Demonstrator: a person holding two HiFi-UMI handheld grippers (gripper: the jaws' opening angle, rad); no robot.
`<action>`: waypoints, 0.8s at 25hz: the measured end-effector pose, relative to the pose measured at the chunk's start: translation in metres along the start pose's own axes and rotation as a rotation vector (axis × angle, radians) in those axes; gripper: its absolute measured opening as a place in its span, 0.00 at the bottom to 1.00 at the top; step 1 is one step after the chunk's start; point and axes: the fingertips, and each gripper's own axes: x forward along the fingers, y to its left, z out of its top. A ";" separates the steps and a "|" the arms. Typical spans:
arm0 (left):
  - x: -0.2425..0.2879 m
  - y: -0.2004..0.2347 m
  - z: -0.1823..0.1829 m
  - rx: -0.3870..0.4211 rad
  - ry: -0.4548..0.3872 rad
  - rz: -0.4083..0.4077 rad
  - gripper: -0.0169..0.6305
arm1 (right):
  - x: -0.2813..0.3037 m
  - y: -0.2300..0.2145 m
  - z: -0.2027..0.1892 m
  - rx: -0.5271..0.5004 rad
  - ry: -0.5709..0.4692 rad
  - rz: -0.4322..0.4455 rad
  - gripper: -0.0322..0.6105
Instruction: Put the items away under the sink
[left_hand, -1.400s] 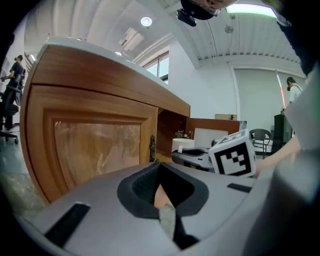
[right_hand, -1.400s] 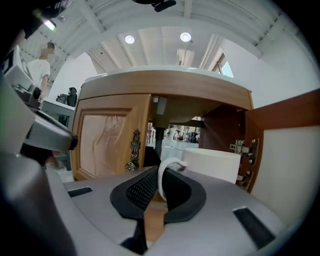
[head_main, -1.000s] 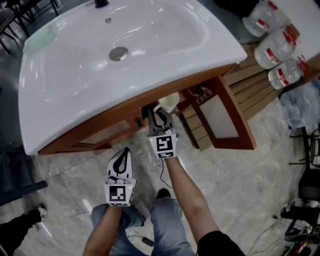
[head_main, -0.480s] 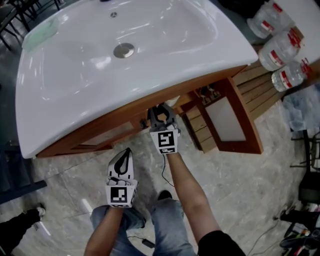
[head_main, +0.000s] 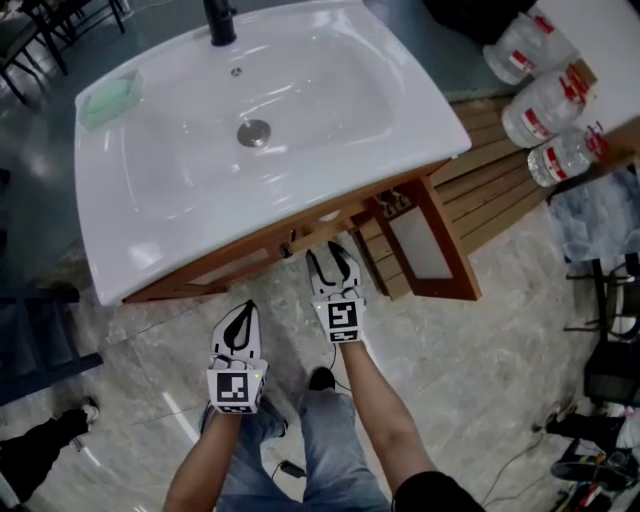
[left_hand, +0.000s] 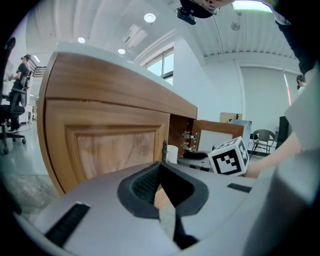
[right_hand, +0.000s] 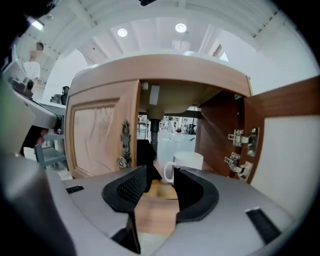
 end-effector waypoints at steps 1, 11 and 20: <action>-0.009 -0.002 0.013 0.001 0.007 -0.002 0.04 | -0.016 0.003 0.009 0.008 0.013 0.005 0.33; -0.114 -0.026 0.172 -0.015 0.016 -0.027 0.04 | -0.170 0.053 0.184 -0.023 0.037 0.113 0.21; -0.218 -0.038 0.312 -0.044 -0.024 0.007 0.04 | -0.268 0.086 0.369 -0.018 -0.035 0.193 0.13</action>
